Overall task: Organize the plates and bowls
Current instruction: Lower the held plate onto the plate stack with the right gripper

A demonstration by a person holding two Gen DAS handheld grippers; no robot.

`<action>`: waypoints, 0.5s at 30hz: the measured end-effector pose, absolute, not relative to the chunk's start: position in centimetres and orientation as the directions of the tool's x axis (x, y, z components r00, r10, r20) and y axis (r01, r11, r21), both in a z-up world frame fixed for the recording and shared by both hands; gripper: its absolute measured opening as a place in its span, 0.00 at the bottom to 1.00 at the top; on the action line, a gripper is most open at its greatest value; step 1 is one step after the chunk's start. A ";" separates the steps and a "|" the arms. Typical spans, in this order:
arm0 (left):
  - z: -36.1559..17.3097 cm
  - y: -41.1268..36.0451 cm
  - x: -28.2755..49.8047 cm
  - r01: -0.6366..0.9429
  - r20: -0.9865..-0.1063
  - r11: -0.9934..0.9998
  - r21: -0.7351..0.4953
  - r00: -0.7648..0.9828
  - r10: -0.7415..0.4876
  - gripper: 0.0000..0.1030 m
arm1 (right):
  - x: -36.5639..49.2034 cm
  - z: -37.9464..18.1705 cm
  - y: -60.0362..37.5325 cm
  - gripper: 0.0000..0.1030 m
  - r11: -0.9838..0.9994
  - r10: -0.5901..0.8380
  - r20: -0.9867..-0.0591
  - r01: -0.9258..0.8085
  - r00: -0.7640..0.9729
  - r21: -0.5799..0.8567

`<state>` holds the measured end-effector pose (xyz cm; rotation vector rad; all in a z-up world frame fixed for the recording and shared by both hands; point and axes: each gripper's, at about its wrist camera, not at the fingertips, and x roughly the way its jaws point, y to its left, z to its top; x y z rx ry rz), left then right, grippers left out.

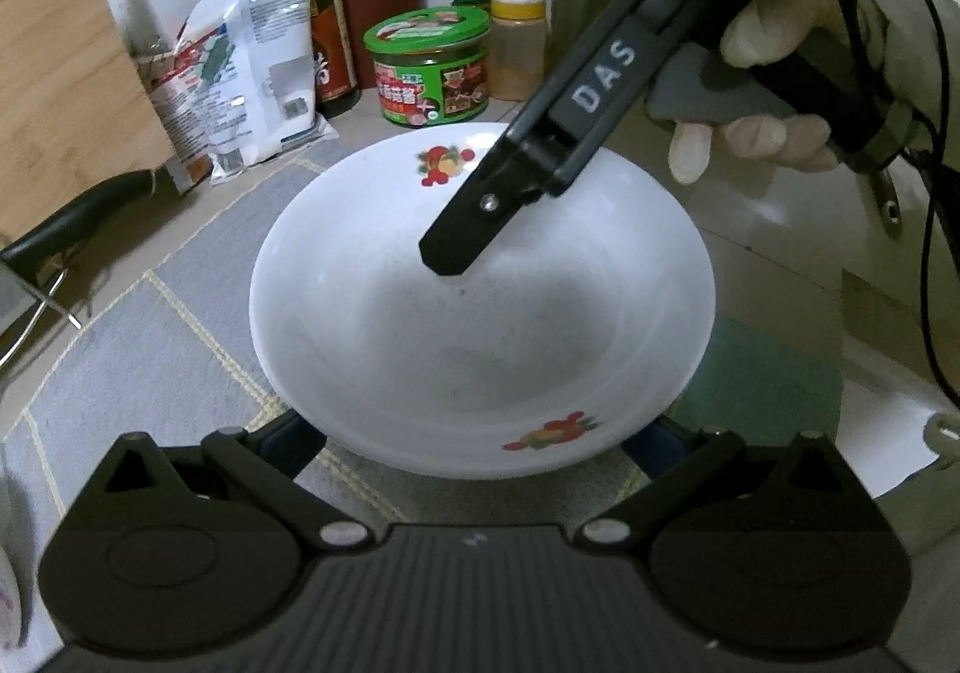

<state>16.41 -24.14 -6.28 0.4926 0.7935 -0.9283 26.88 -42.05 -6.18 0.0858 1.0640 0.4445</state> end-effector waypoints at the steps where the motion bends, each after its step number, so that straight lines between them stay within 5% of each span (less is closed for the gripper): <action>1: -6.3 -24.1 16.5 0.846 -0.784 0.532 0.034 0.353 -0.512 0.99 | 27.0 -6.2 -41.9 1.00 0.906 0.396 -0.824 -0.316 0.404 0.281; 15: -6.3 -23.5 17.7 0.828 -0.804 0.561 0.001 0.334 -0.492 0.99 | 28.4 -7.2 -41.0 1.00 0.905 0.389 -0.846 -0.321 0.365 0.278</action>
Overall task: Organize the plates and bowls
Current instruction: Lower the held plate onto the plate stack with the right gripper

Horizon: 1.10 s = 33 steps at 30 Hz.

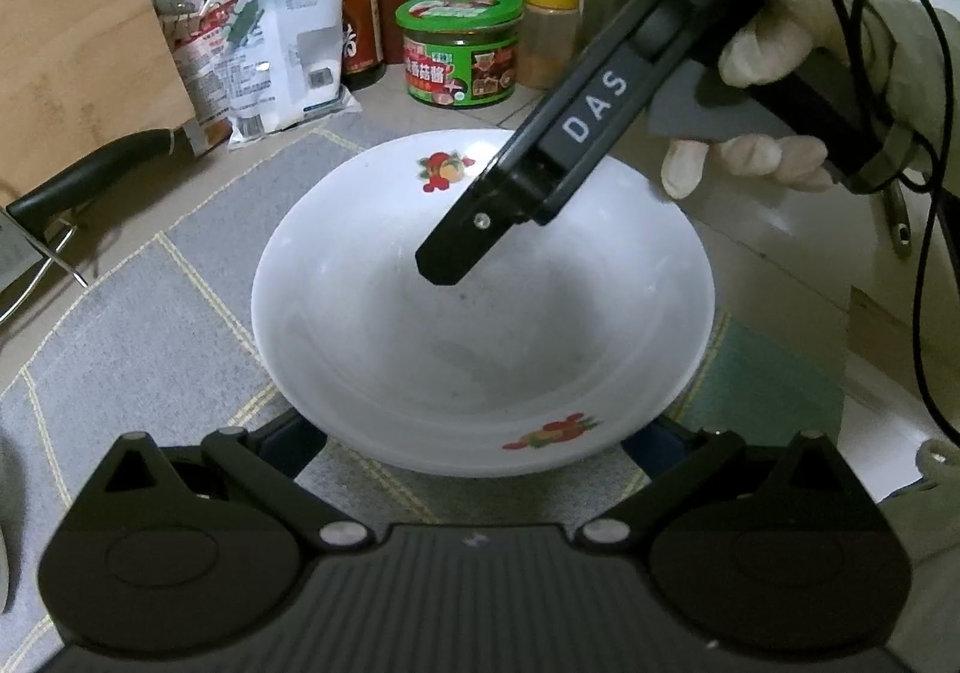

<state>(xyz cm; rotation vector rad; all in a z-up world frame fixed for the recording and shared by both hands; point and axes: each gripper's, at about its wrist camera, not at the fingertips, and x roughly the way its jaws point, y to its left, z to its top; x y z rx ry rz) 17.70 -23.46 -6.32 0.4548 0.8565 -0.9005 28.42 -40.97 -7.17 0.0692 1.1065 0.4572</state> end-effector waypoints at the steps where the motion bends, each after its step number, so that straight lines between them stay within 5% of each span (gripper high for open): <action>1: -6.3 -23.5 17.8 0.830 -0.807 0.558 0.002 0.332 -0.489 0.99 | 28.5 -7.2 -41.0 1.00 0.906 0.389 -0.846 -0.319 0.364 0.279; 33: -6.3 -23.5 18.6 0.846 -0.819 0.532 0.010 0.312 -0.481 0.99 | 28.0 -6.1 -42.1 1.00 0.916 0.380 -0.856 -0.271 0.351 0.296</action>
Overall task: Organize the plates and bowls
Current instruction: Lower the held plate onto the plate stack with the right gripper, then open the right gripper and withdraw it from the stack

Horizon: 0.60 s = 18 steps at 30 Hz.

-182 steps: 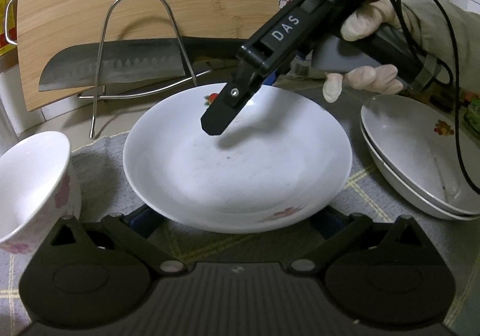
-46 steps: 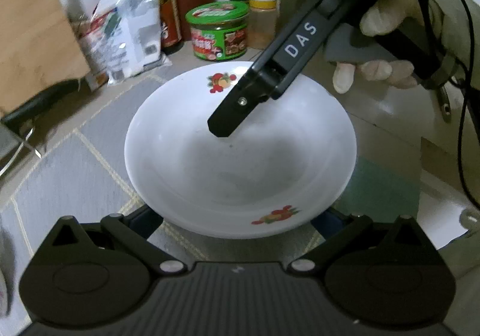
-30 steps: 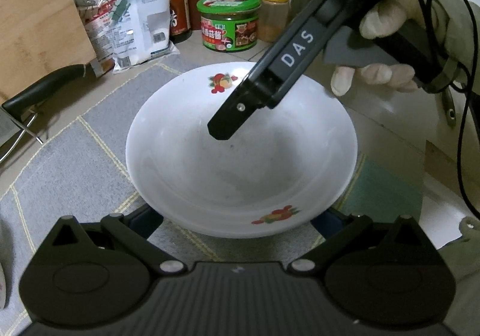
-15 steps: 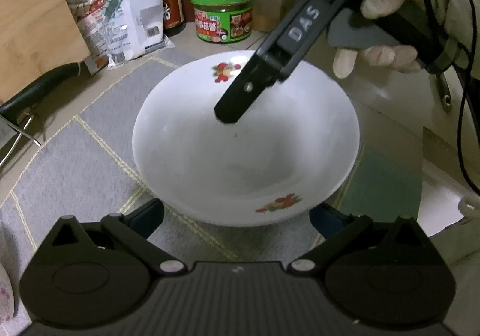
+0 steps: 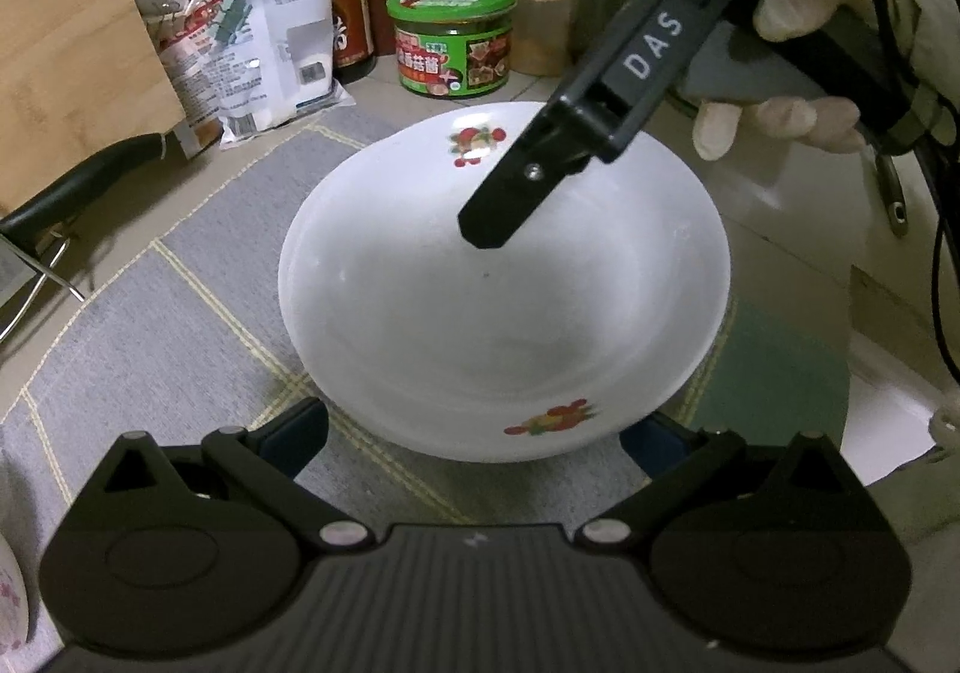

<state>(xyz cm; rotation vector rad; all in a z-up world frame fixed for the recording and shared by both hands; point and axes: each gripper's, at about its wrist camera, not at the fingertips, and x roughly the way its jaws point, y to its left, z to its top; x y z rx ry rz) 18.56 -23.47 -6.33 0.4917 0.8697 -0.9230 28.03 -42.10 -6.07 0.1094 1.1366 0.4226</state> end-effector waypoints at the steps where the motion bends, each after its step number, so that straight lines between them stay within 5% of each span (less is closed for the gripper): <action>1: -6.3 -23.5 18.6 0.846 -0.819 0.533 0.007 0.311 -0.483 0.99 | 28.0 -6.0 -42.2 1.00 0.916 0.380 -0.855 -0.270 0.353 0.296; 18: -6.4 -23.8 18.4 0.849 -0.814 0.529 0.005 0.311 -0.490 0.99 | 26.9 -5.3 -41.7 1.00 0.937 0.308 -0.874 -0.278 0.375 0.211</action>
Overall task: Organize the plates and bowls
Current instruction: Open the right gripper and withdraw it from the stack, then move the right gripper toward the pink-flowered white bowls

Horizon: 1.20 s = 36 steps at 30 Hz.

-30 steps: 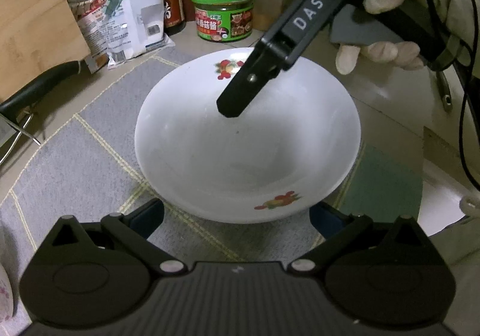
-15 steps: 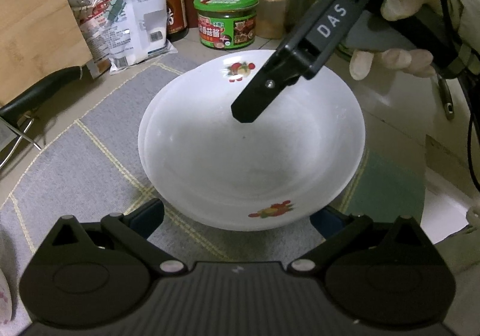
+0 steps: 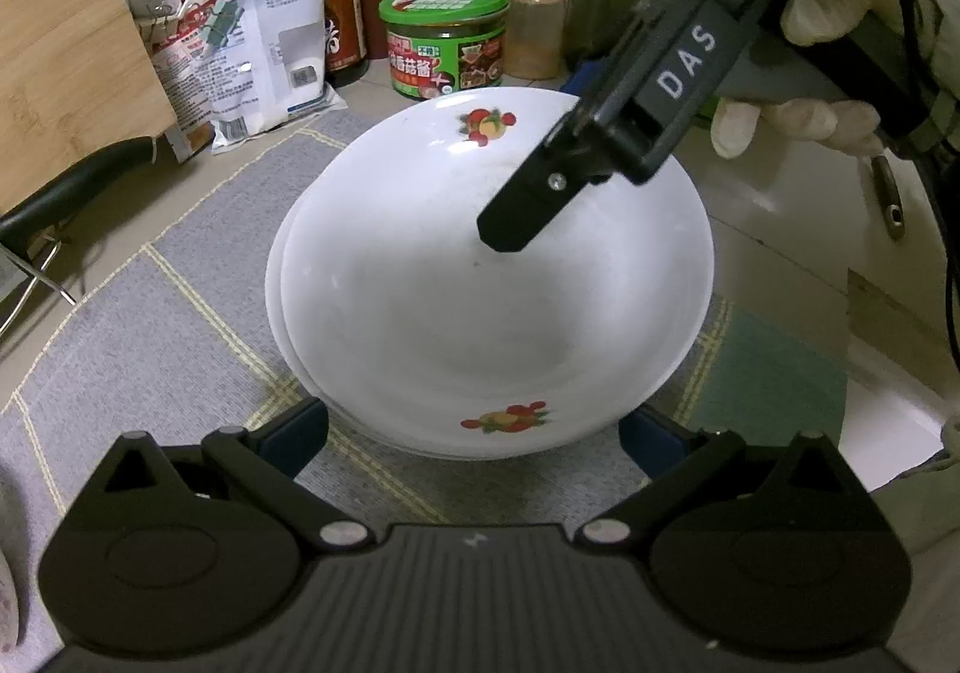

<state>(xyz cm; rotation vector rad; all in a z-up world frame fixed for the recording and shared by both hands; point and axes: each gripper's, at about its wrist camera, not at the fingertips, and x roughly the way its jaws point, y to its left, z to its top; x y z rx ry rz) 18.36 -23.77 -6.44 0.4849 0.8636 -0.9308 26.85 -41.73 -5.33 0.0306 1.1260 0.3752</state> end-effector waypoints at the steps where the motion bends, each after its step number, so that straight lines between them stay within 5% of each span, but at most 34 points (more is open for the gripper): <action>1: -6.4 -23.8 18.3 0.848 -0.813 0.531 0.007 0.313 -0.490 0.99 | 26.8 -5.3 -41.7 1.00 0.939 0.301 -0.877 -0.277 0.374 0.205; 14: -5.9 -23.5 17.9 0.832 -0.787 0.554 0.006 0.346 -0.511 0.99 | 25.8 -4.8 -40.5 1.00 0.947 0.203 -0.881 -0.314 0.427 0.066; 23: -4.0 -21.3 16.3 0.782 -0.656 0.623 -0.001 0.470 -0.590 0.99 | 23.9 -3.1 -38.9 1.00 0.937 0.222 -0.817 -0.349 0.532 0.027; 36: -3.5 -15.8 12.7 0.500 -0.607 0.865 -0.033 0.678 -0.416 0.99 | 22.6 -1.9 -34.6 1.00 0.905 0.316 -0.716 -0.425 0.623 0.030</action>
